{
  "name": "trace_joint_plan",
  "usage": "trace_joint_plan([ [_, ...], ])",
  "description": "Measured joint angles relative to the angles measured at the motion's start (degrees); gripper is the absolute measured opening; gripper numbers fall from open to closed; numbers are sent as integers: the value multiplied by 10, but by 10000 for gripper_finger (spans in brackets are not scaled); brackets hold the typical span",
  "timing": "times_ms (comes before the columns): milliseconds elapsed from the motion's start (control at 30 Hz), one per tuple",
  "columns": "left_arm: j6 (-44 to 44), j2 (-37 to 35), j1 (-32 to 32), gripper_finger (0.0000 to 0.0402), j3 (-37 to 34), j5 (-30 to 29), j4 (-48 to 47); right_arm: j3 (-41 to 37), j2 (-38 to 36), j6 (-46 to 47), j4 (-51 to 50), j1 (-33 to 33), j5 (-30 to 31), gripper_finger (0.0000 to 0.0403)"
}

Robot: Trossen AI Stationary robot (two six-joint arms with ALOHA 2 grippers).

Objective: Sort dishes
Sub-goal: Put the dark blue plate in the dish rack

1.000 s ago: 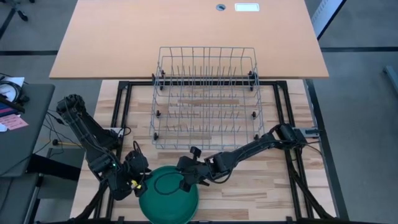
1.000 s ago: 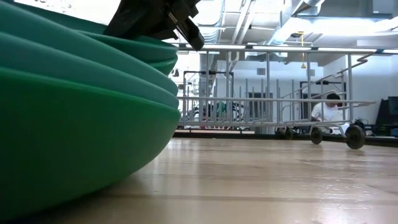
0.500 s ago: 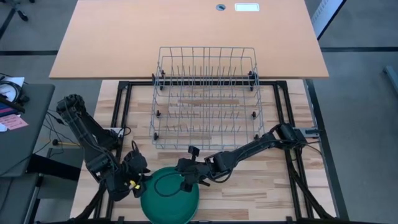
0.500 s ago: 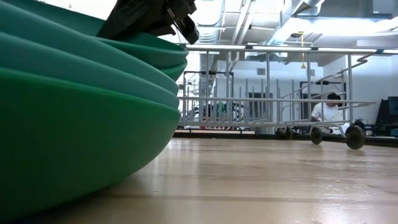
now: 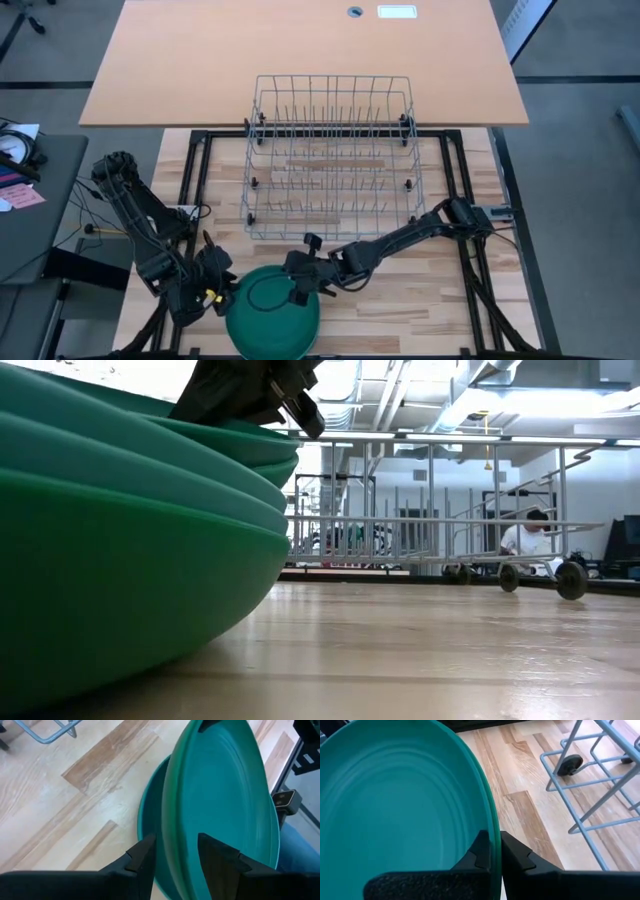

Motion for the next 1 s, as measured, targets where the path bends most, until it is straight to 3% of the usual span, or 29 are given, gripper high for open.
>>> trace_joint_plan([
  [467,-6,0,12,125,0,6,-8,0,0,17,0,-8,0,18],
  [633,16,0,31,87,0,25,-11,0,1,17,1,-9,-1,18],
  [833,43,19,44,14,0,71,-13,-1,1,18,1,-9,-5,30],
  [1000,45,27,53,12,-1,94,-20,-1,2,18,6,-9,-3,49],
])
